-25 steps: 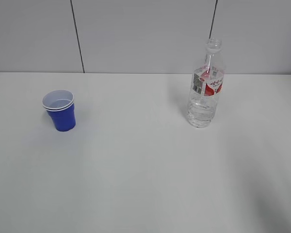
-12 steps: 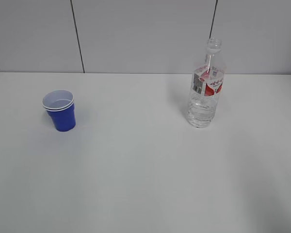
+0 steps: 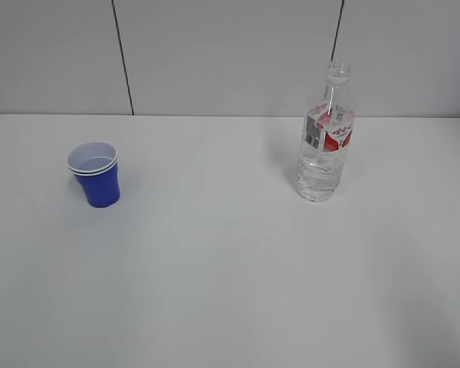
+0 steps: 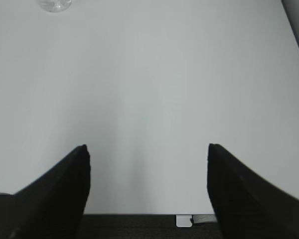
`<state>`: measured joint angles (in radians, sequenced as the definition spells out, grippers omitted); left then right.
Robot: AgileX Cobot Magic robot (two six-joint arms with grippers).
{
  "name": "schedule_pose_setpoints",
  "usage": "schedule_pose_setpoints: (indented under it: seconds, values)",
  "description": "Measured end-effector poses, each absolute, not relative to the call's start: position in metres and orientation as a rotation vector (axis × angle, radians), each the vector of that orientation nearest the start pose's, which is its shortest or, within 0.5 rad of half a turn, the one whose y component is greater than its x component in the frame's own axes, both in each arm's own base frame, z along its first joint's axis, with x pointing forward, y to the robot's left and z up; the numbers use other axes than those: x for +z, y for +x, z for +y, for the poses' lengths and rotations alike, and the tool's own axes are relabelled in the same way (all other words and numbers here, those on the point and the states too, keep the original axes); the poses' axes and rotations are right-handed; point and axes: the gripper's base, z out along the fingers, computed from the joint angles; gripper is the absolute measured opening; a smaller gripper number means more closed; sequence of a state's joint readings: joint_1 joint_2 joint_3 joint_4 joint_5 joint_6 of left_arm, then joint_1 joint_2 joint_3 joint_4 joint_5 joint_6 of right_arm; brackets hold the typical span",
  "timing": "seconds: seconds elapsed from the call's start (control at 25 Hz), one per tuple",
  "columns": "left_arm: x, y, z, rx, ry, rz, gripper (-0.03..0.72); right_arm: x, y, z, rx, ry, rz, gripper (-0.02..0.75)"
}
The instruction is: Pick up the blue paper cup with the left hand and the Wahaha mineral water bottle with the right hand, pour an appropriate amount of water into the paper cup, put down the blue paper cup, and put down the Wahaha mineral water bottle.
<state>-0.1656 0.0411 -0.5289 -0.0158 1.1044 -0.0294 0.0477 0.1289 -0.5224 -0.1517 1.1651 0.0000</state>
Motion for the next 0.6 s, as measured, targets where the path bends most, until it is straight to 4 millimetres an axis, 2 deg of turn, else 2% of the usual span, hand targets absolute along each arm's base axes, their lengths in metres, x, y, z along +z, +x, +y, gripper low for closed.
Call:
schedule_pose_setpoints:
  seconds: [0.12,0.6]
  values:
    - [0.282,-0.0038,-0.0007,-0.136,0.144,2.098,0.425,0.2708,0.0082,-0.0115,-0.152,-0.049,2.253,0.549]
    - [0.282,-0.0038,-0.0007,-0.136,0.144,2.098,0.425,0.271,0.0082,-0.0111,-0.147,-0.049,2.241,0.549]
